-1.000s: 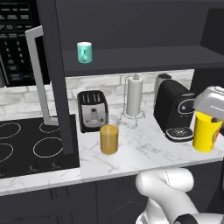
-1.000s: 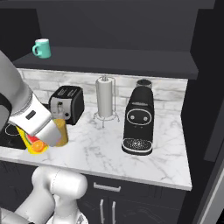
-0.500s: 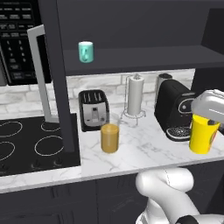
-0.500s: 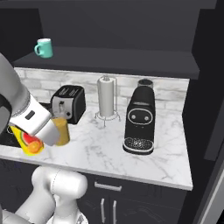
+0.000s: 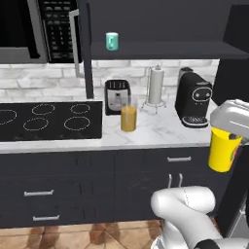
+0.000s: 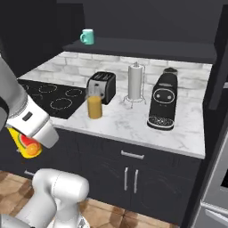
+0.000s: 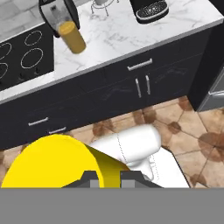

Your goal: There is a tray on the dining counter. Grab the cup, mug, and pitcher and place them on the tray. The pitcher may be placed next to the tray if it cannot fit the tray.

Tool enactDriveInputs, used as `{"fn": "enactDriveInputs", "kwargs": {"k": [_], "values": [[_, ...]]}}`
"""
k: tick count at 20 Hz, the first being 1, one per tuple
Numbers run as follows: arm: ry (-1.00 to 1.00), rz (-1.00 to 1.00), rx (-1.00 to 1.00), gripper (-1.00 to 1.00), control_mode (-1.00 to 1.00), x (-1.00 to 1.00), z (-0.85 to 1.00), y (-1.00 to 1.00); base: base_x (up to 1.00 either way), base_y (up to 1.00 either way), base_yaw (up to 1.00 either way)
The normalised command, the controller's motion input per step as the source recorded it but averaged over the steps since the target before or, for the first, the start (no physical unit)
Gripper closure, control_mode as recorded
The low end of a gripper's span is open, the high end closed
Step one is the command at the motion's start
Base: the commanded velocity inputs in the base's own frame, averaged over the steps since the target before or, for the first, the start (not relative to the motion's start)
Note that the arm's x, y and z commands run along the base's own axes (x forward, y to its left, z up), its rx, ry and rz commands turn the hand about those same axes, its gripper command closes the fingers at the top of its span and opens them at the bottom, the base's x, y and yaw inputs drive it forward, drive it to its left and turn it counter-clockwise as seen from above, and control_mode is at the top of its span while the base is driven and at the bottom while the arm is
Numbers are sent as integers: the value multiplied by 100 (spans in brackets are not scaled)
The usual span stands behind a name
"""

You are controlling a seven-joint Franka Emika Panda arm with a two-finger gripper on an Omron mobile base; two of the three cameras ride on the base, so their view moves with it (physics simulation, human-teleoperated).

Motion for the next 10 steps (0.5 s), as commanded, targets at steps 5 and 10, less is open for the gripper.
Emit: {"fn": "enactDriveInputs", "kwargs": {"k": [5, 10], "values": [[0, 0, 0, 100, 100, 0, 0, 0, -100, 25, 66], [0, 0, 0, 100, 100, 0, 0, 0, -68, 38, 90]]}}
